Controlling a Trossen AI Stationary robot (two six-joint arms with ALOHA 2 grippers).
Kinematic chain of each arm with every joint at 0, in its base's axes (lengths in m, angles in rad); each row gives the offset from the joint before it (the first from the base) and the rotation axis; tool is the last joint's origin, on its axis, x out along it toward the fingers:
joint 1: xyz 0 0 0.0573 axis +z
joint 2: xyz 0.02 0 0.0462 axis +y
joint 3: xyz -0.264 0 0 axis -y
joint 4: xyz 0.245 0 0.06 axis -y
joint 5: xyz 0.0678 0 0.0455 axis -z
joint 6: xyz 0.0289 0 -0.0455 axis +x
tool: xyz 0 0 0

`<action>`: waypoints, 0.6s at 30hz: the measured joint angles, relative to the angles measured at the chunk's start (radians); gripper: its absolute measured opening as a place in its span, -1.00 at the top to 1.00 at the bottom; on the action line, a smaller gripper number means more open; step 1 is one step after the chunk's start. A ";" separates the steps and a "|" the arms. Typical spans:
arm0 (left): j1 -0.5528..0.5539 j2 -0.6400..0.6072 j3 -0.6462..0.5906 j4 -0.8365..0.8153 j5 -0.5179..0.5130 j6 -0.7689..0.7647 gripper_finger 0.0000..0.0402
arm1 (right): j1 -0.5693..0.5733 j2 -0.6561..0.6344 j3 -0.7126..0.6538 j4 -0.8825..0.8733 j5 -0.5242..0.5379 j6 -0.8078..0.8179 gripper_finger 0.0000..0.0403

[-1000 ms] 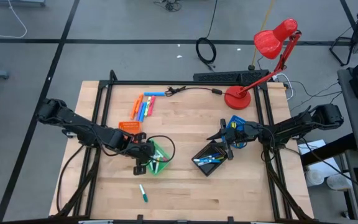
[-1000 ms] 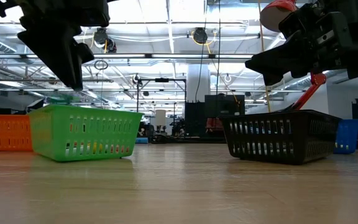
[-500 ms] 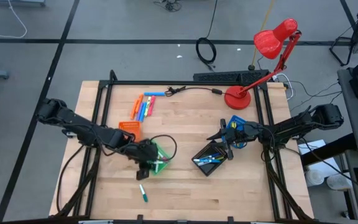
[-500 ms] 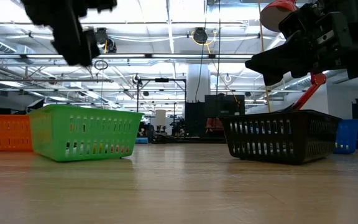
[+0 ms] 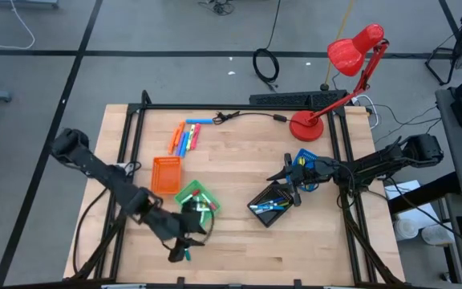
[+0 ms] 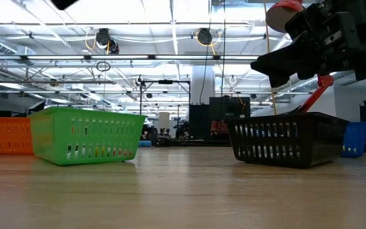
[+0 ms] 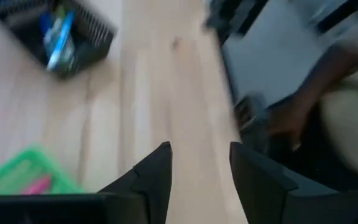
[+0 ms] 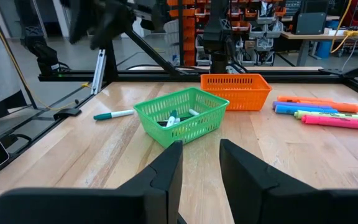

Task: Pick & Place Markers
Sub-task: Put the small blue highlighter pen into the green basket

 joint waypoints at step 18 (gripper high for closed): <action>-0.077 0.516 0.433 -0.548 0.272 -0.911 0.19 | 0.000 0.000 0.000 0.000 0.000 0.000 0.54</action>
